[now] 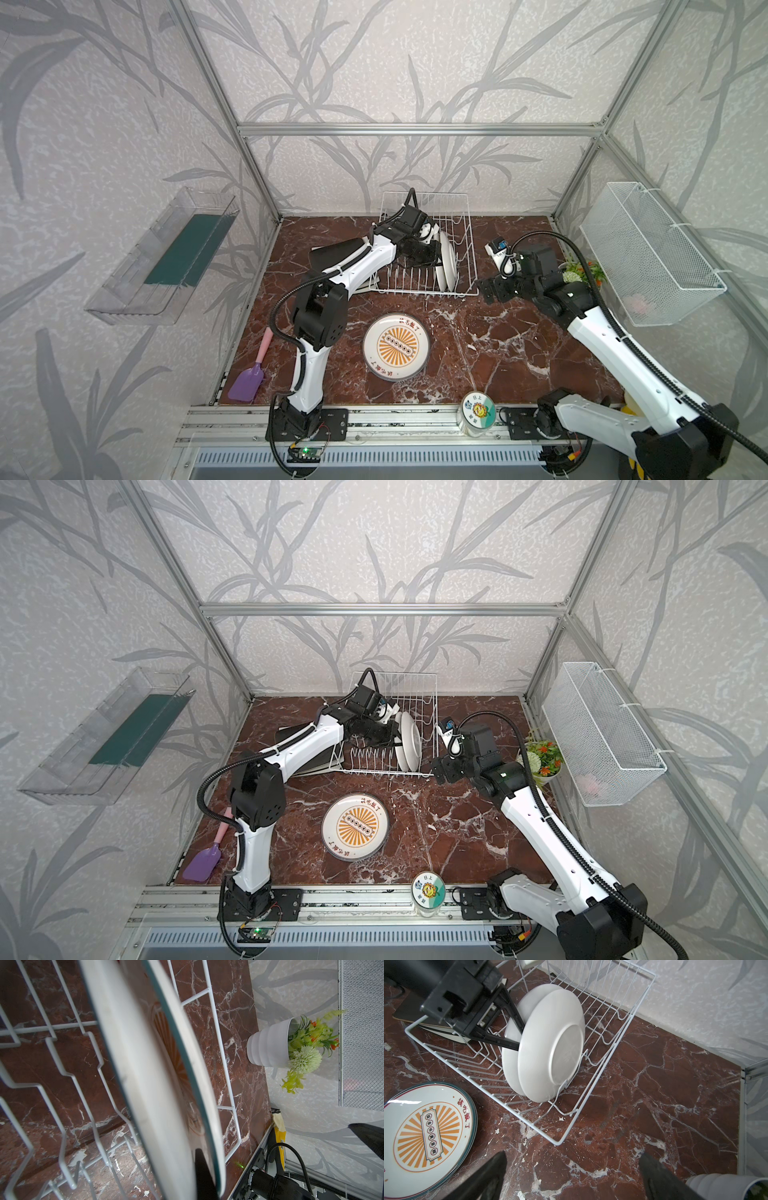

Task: Unload the plates from the dish rack
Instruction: 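Reach the left gripper into the rack and grasp the next patterned plate's top edge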

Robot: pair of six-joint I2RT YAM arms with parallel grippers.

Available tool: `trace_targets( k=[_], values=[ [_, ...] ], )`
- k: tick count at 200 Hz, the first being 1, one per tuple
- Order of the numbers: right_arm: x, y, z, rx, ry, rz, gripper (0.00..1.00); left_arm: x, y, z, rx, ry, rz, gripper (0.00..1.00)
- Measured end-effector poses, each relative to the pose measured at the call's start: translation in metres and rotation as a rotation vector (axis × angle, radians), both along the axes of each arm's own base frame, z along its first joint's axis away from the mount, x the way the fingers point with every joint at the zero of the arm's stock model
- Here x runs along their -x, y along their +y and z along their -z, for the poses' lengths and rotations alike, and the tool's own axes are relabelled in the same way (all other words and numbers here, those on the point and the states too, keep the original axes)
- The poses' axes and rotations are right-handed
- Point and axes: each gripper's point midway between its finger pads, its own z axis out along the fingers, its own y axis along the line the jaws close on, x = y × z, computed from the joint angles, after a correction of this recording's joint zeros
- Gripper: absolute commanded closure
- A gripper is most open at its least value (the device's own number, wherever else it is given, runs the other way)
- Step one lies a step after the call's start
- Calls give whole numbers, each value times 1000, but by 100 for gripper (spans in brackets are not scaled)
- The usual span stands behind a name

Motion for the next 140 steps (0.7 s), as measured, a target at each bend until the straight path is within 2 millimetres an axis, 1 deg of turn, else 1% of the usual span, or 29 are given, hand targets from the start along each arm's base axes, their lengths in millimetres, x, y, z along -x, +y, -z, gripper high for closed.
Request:
trace_targets(
  k=[95,140],
  values=[
    [0,-3,-5,-3,-13,6,1,-5,-8,-7,62,39,-58,100],
    [0,-4,-5,-1,-15,7,1,-6,-15,-10,92,48,-67,100]
  ],
)
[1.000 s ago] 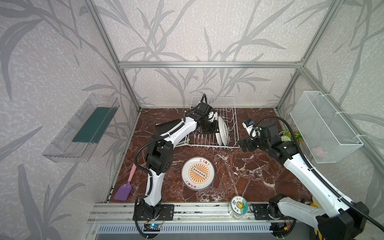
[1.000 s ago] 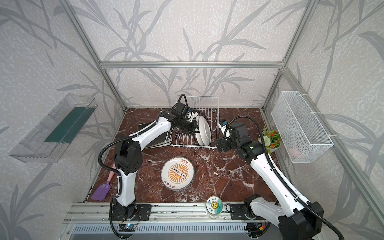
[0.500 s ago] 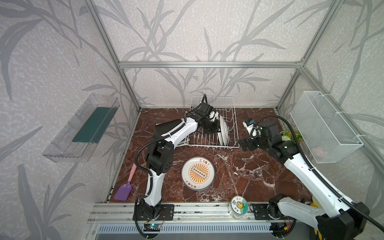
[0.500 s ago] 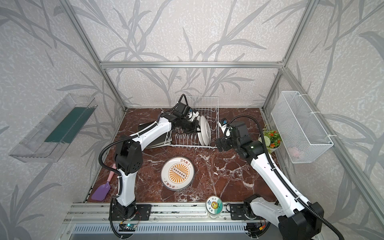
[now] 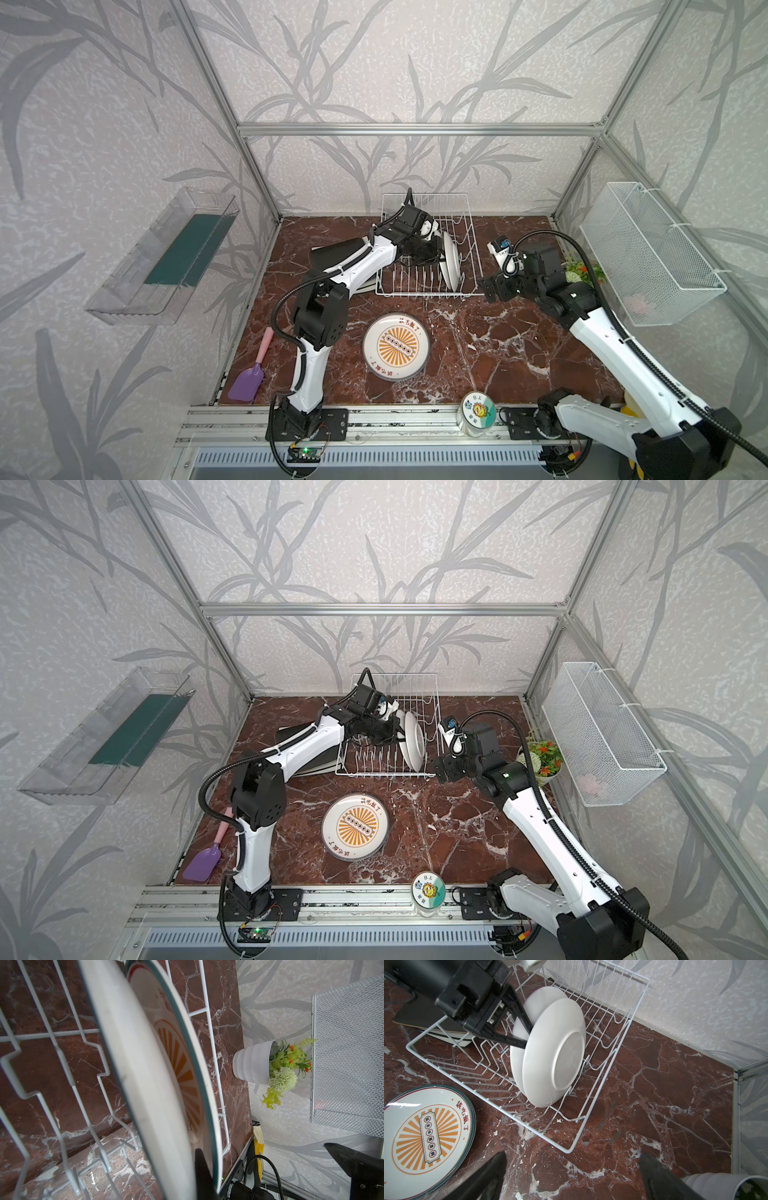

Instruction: Unload the plates from the dish rack

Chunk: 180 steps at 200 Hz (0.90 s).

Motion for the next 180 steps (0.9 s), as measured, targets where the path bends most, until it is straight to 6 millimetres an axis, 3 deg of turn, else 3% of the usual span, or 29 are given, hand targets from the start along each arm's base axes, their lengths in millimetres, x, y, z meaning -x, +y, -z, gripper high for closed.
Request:
trace_targets(
  k=[122,180],
  values=[
    [-2,1,0,-11,3,6,1,4,1,-24,-33,-27,14,100],
    [-3,1,-1,-29,4,21,1,6,6,-58,-25,-75,9,100]
  ],
)
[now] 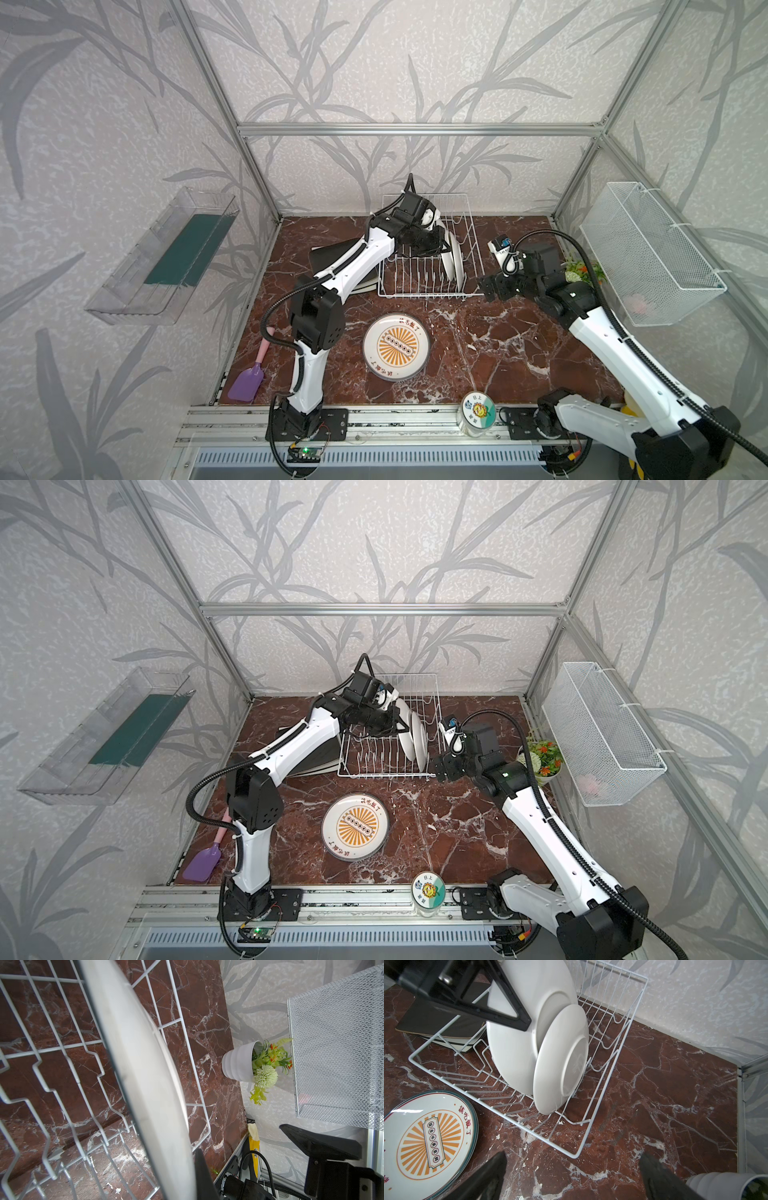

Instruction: Unload the plates from the dish rack

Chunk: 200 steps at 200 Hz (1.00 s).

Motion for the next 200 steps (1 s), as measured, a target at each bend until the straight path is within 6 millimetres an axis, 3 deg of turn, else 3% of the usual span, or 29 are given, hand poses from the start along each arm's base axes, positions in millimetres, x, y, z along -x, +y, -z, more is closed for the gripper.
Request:
trace_targets(
  k=[136,200],
  values=[
    [-3,0,-9,-109,26,90,1,3,27,-39,-88,-123,-52,100],
    [-4,2,-14,-188,43,123,1,4,54,-61,-173,-221,-106,100]
  ],
)
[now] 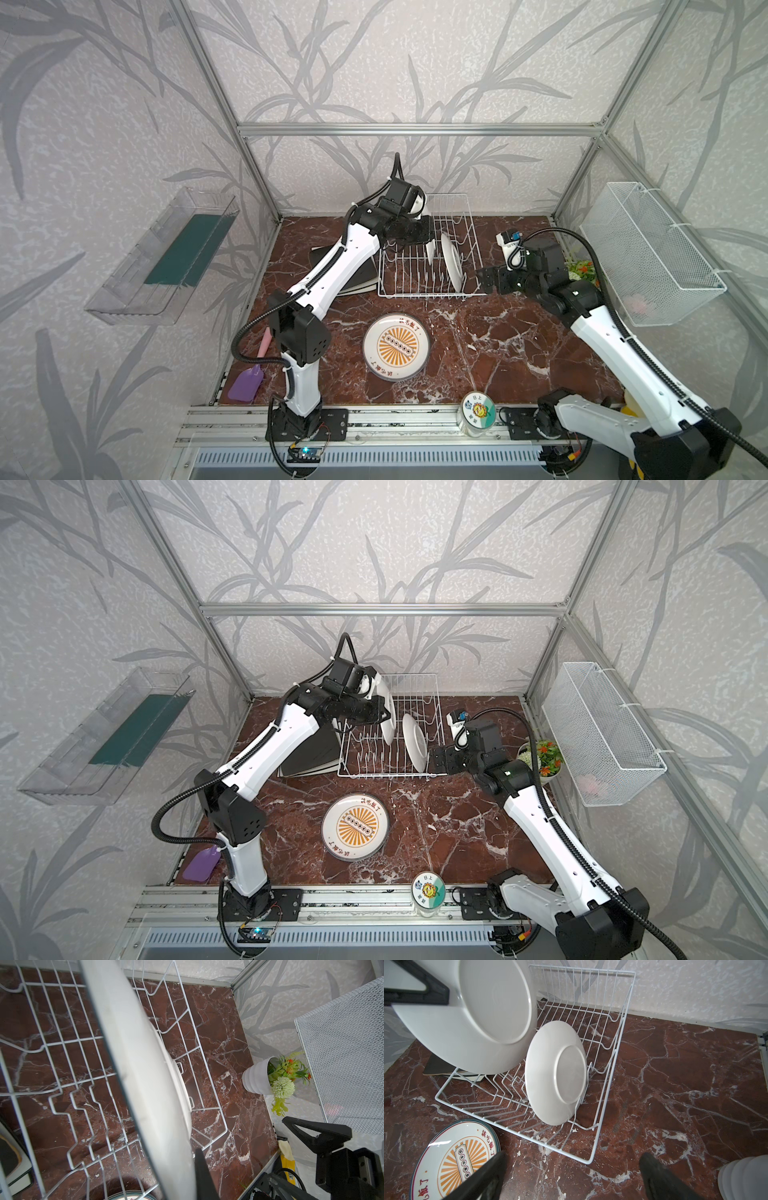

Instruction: Unload the plates from the dish rack

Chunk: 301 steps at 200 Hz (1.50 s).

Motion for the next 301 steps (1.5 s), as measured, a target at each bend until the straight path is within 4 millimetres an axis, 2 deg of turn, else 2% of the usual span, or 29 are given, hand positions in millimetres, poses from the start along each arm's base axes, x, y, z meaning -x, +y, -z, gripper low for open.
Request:
trace_targets(
  k=[53,107,130,184,229,301],
  values=[
    [-2,12,-28,-110,-18,-10,1,7,22,-31,-88,-182,32,100],
    [-3,26,-45,-252,16,-26,0,31,44,-51,-253,-412,107,100],
    [-4,33,-50,-296,36,-39,0,42,50,-42,-371,-495,164,100],
    [-6,38,-59,-361,54,-33,1,61,58,1,-666,-635,342,100],
    [-13,45,-81,-410,39,-43,6,80,60,22,-851,-795,496,100],
    [-29,61,-65,-490,152,-32,21,86,49,37,-1072,-978,620,100]
  ],
)
